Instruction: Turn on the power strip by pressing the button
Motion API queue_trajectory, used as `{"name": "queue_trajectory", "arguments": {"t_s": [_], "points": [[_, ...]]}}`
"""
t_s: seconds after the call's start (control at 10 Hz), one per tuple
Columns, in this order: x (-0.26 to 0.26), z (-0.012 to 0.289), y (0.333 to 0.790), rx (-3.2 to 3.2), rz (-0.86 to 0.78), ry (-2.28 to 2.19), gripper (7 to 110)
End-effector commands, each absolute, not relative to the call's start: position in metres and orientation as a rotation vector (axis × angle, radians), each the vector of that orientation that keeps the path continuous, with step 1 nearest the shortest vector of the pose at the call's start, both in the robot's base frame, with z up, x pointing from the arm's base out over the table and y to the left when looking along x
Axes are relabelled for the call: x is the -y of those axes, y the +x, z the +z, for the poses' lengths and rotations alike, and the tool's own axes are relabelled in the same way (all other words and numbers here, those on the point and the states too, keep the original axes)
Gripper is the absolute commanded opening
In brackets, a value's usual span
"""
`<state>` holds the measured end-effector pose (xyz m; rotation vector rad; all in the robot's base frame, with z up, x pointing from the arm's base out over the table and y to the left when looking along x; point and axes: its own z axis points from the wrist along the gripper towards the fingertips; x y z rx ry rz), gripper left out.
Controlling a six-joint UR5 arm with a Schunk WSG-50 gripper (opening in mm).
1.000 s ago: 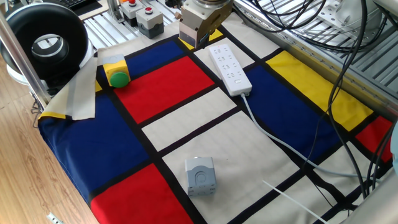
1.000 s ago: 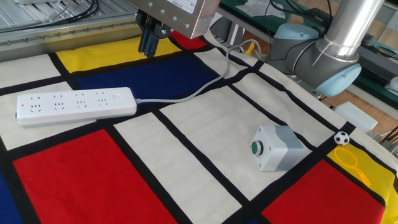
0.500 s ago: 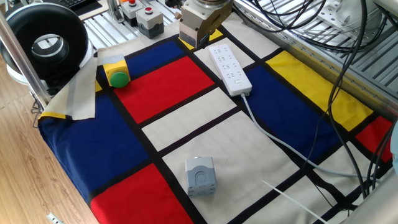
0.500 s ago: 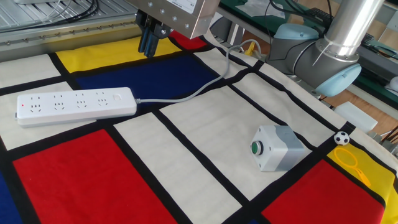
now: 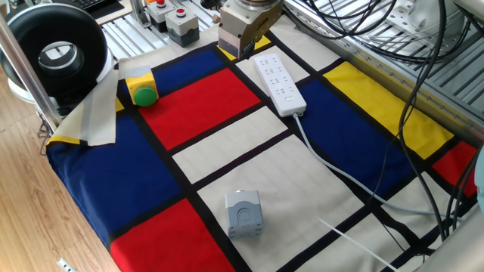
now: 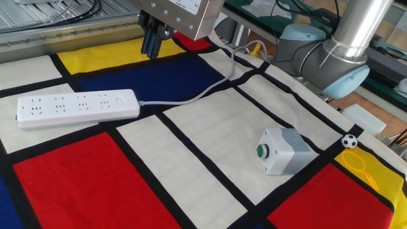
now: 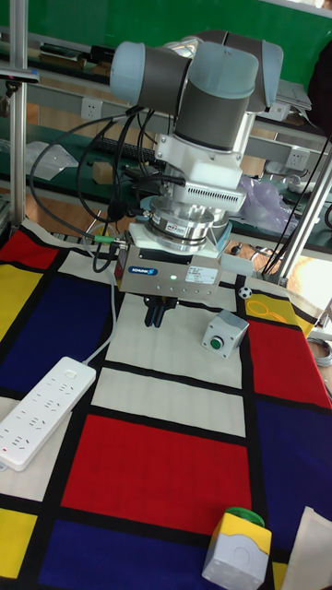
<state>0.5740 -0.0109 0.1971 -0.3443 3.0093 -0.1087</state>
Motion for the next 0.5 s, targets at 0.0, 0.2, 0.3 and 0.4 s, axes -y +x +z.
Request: {"name": "queue_trajectory", "arguments": {"t_s": [0.0, 0.2, 0.3, 0.4], "points": [[0.0093, 0.1977, 0.5742, -3.008, -0.095, -0.341, 7], [0.0081, 0.1976, 0.5742, -3.008, -0.088, -0.34, 7], [0.0078, 0.1976, 0.5742, -3.008, -0.086, -0.34, 7], [0.0072, 0.1975, 0.5741, -3.008, -0.084, -0.34, 7]]}}
